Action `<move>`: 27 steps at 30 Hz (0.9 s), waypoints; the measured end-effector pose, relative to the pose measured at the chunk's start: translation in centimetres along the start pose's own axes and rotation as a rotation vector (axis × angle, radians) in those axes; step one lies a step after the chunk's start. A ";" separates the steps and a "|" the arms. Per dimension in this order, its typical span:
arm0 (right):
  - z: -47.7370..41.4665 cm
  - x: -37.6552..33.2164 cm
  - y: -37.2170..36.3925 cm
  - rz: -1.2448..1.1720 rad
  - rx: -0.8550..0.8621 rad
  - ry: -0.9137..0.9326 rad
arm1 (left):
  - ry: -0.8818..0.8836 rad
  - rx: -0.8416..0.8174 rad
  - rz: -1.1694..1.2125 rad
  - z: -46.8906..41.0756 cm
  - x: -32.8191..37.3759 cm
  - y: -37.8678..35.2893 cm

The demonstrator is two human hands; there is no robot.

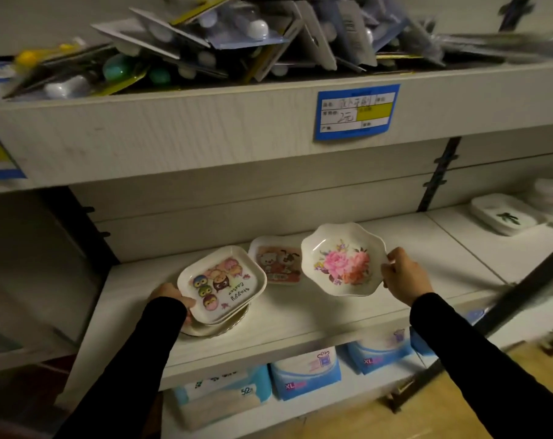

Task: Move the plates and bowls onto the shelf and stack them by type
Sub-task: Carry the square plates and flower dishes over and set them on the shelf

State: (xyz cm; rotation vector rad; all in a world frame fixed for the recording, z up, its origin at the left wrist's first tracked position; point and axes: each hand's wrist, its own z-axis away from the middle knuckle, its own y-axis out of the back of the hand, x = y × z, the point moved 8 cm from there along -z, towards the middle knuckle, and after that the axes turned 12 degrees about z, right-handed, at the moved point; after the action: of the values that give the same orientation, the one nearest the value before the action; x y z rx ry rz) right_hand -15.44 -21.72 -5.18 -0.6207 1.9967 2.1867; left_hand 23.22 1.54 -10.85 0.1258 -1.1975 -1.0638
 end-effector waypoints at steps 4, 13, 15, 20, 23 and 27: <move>0.4 0.9 0.4 -0.014 -0.007 -0.008 | -0.011 0.022 -0.019 -0.7 -0.4 0.5; 1.8 4.8 2.4 -0.069 0.000 -0.050 | -0.088 0.022 0.235 -1.1 1.8 2.4; 2.1 6.3 3.0 -0.058 0.004 -0.073 | -0.120 0.033 0.260 0.7 3.4 2.3; 3.5 11.2 5.1 -0.084 0.015 -0.143 | -0.283 -0.034 0.244 8.0 9.3 -1.5; 4.7 14.9 6.9 -0.089 0.040 -0.192 | -0.369 -0.097 0.176 12.8 12.4 -5.2; 6.7 20.5 9.0 -0.076 0.046 -0.204 | -0.400 -0.199 0.152 17.9 15.3 -11.4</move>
State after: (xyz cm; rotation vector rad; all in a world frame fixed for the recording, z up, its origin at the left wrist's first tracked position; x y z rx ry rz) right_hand -38.76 -20.17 -4.14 -0.4408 1.8821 2.0624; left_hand 1.66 -7.86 0.48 -0.3426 -1.4229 -1.0965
